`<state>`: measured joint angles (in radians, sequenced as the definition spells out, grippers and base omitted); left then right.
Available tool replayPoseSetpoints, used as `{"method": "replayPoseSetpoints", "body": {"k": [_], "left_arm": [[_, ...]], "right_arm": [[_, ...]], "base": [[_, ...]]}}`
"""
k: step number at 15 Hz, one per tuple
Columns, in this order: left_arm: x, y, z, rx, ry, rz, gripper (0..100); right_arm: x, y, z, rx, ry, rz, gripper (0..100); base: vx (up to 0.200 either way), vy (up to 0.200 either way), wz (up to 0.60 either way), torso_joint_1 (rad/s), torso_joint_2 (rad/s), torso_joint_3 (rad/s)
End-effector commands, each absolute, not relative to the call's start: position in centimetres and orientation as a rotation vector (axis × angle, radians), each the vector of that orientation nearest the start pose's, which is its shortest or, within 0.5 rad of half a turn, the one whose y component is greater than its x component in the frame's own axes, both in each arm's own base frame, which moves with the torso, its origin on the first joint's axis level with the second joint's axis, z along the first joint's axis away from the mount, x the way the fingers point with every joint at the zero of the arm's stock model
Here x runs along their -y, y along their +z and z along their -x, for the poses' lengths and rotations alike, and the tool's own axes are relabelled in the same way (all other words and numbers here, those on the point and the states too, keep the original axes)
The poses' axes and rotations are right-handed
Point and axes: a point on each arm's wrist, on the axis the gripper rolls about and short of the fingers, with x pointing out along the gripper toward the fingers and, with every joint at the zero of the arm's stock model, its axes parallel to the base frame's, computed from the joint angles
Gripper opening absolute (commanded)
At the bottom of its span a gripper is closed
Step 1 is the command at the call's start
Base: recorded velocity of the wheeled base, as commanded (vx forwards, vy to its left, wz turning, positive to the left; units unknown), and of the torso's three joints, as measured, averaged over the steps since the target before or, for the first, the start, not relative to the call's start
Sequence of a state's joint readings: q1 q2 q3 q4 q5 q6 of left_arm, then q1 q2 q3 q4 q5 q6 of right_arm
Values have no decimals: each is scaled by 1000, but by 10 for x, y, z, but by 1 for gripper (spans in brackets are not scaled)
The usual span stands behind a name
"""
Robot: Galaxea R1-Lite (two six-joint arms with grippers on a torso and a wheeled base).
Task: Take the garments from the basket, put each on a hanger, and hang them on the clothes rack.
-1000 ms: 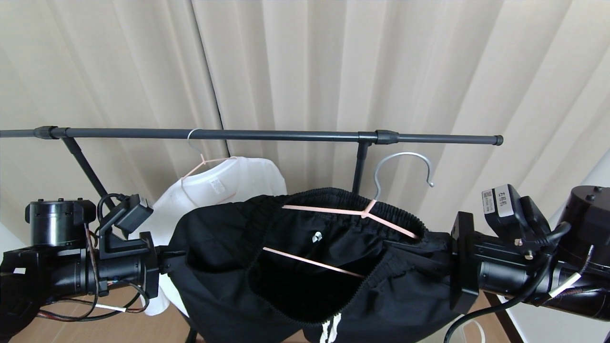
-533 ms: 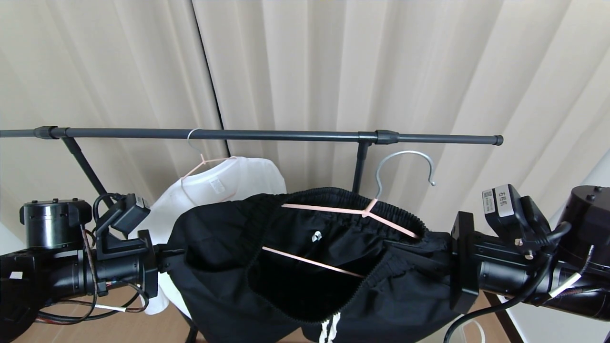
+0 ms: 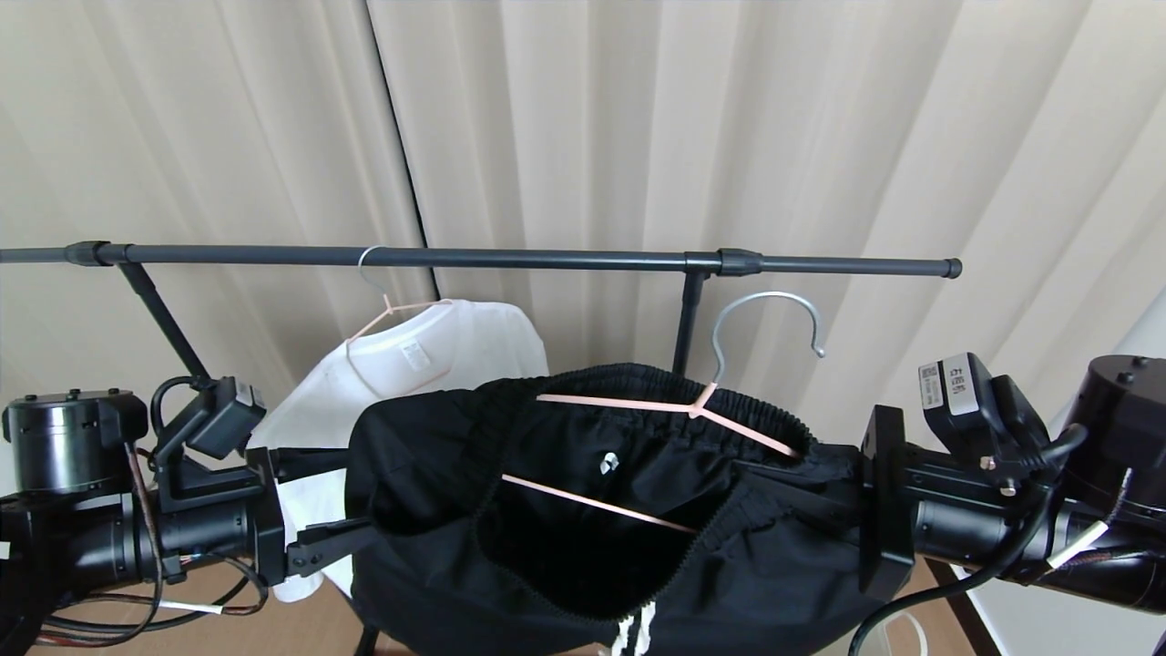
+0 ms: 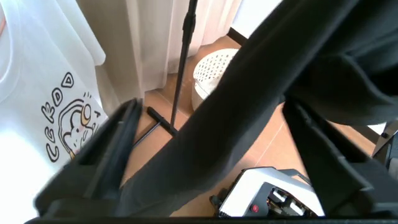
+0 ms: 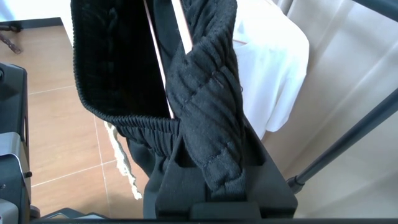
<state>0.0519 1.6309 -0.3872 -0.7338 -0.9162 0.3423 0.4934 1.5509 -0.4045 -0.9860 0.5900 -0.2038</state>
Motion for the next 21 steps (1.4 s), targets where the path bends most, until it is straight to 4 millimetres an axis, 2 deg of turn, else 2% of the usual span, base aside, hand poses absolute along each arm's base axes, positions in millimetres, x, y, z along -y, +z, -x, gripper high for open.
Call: {"method": "replayPoseSetpoints", "body": {"k": [1,3,5,6,8,9,11,12,13,14,16,21], "left_arm": [[5,146,-211,-211,-880,-74,100],[7,176,-202,-133,-872,-56,100],[13,192,-199,-98,-902,-74,100],[15,197,-198,-102,-908,-73,100],[25,220,-192,-163,-957,-56,100],[30,229,-193,-175,-966,-102,100],[40,231,-196,-187,-929,-203,100],[52,230,-198,-197,-925,-262,100],[52,230,-198,-197,-925,-262,100],[66,230,-204,-174,-991,-315,100],[75,229,-210,-182,-1040,-373,100],[83,229,-217,-233,-1139,-542,100]], "right_arm": [[-122,156,-199,-60,1095,175,0],[-122,156,-199,-60,1095,175,0],[-121,156,-199,-59,1095,176,0],[-121,155,-199,-60,1096,176,0],[-122,155,-199,-64,1094,176,0],[-122,153,-199,-70,1096,176,0],[-122,153,-200,-71,1095,177,0],[-122,153,-200,-71,1095,177,0],[-122,153,-200,-71,1095,177,0],[-123,152,-200,-77,1097,177,0],[-123,152,-200,-77,1097,177,0],[-124,149,-203,-85,1097,177,0]], "base": [[0,0,0,0,0,0],[0,0,0,0,0,0],[0,0,0,0,0,0],[0,0,0,0,0,0],[0,0,0,0,0,0],[0,0,0,0,0,0],[0,0,0,0,0,0],[0,0,0,0,0,0],[0,0,0,0,0,0],[0,0,0,0,0,0],[0,0,0,0,0,0],[0,0,0,0,0,0]]}}
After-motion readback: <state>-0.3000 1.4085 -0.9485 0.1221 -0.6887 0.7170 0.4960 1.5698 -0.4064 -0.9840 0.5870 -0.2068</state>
